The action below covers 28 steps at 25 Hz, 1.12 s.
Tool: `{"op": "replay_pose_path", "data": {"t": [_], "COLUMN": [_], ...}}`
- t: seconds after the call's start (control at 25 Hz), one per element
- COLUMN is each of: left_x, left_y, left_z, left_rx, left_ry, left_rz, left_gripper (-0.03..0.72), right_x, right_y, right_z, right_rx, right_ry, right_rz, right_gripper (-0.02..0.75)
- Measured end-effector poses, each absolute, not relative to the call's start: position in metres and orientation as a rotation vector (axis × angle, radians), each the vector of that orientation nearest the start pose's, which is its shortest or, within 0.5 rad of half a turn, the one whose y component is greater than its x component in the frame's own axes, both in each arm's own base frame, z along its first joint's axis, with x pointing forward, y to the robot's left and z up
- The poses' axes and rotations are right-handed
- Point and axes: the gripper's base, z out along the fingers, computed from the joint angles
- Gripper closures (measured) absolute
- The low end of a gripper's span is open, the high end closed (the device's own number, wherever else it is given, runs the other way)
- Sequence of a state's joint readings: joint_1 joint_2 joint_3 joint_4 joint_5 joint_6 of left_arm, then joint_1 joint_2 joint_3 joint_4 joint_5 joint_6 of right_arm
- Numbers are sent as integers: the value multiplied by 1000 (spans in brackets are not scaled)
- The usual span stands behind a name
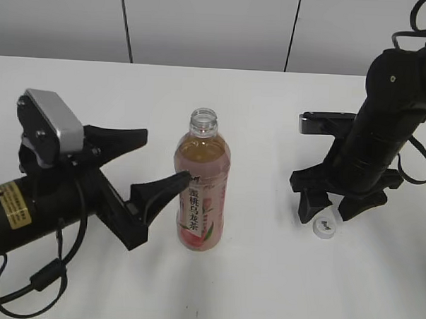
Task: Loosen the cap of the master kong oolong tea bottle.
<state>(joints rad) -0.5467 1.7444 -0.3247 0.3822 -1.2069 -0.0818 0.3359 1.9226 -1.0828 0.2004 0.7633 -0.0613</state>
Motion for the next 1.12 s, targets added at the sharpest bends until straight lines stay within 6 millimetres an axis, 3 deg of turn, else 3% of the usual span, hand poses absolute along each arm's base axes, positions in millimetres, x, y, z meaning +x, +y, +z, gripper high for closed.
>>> {"op": "replay_pose_path", "data": {"t": [0.6, 1.12], "left_x": [200, 167], "left_y": [-130, -99], "left_z": [171, 209], "left_rx": [676, 452], "left_ry": [1777, 2063], "left_rz": [-359, -369], "left_gripper": [122, 151], "right_x": [314, 311], "right_y": [123, 123], "right_z": [130, 129], "right_rx": [-392, -410], "right_ry": [3074, 3112], "right_rz": [234, 233], "right_gripper": [195, 195]}}
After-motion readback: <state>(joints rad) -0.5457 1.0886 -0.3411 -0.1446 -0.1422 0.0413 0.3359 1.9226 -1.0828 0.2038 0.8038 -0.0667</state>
